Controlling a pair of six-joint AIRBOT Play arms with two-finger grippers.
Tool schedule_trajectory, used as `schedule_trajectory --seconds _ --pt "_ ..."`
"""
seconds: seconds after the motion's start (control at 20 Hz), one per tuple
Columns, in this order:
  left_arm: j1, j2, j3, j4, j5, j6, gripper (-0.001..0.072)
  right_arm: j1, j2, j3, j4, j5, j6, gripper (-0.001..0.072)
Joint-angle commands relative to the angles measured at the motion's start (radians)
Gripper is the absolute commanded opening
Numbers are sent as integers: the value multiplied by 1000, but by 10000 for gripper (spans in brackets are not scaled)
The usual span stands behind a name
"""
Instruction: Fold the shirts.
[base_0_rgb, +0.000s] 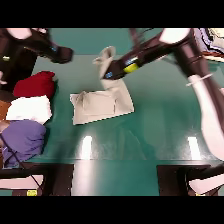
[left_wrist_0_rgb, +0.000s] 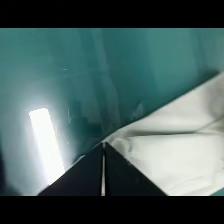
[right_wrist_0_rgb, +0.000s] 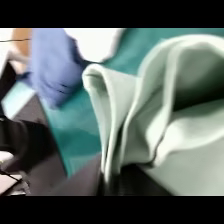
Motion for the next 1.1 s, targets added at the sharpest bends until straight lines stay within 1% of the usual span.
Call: schedule_trajectory --seconds 0.0,0.05,0.15,0.2,0.25,0.4,0.5,0.55,0.65,0.7,0.75,0.8,0.95,1.05 --pt "89 77 0 34 -32 3 27 160 -109 1 44 -146 -80 519" --pt "97 80 0 34 -46 3 26 179 -135 1 44 -137 -83 581" --pt "98 81 -1 39 -74 15 26 166 -148 1 11 -95 -82 569" --pt "98 81 -1 37 -82 25 26 141 -140 1 -24 -53 -82 506" --pt "98 81 -2 35 -84 26 26 103 -126 0 -80 6 -82 467" --pt "98 81 -2 28 -84 26 26 -47 -78 0 -248 168 -55 467" --pt "98 81 -2 0 -81 28 26 -170 -63 -1 -299 237 -14 467" --pt "98 81 -2 -15 -79 28 26 -228 -64 -3 -303 259 -11 467" --pt "98 80 -6 -43 -63 29 26 -340 -66 -56 -293 246 -11 468" --pt "98 76 -6 -48 -55 29 26 -383 -70 -105 -293 235 -11 488" --pt "98 72 -6 -50 -47 29 26 -419 -80 -152 -291 228 -11 618" --pt "98 71 -11 -51 -35 29 26 -446 -101 -206 -259 227 -11 701" --pt "98 71 -39 -55 -2 29 26 -473 -185 -339 -37 208 -18 699" --pt "98 71 -59 -55 4 29 26 -460 -237 -396 104 168 -54 694"
